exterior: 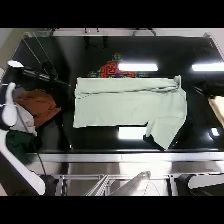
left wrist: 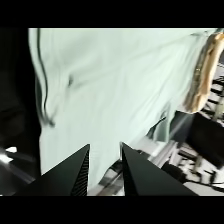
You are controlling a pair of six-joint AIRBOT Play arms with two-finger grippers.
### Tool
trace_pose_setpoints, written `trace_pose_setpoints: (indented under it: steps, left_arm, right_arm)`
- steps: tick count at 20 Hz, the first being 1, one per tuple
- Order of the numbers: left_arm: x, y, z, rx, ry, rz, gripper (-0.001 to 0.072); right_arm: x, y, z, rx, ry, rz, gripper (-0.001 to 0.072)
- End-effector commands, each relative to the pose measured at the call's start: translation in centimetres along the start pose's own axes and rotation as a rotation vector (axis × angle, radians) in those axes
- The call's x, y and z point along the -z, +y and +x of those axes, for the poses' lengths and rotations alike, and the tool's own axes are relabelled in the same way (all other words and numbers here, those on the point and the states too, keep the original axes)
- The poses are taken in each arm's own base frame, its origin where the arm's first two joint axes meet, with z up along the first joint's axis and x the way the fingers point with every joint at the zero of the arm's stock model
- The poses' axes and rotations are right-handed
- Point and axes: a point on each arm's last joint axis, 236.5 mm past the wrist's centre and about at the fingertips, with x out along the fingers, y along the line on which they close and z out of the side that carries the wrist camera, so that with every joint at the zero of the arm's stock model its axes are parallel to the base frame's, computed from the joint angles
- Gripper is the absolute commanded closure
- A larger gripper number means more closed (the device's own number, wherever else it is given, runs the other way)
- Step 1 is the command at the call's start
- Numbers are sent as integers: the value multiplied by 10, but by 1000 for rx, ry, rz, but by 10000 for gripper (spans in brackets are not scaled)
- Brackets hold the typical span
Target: Fold the shirts.
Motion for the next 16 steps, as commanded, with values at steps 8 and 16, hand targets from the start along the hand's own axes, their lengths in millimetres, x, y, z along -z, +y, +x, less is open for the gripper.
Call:
trace_pose_setpoints:
  steps: [8,16]
  left_arm:
    - [128,35,15,-214,-72,-2,459]
    - [139,63,36,-232,-99,-64,412]
  right_arm:
    - [223,-49,-32,251,424,408,207]
    - [220,-4,36,20,286,373,696]
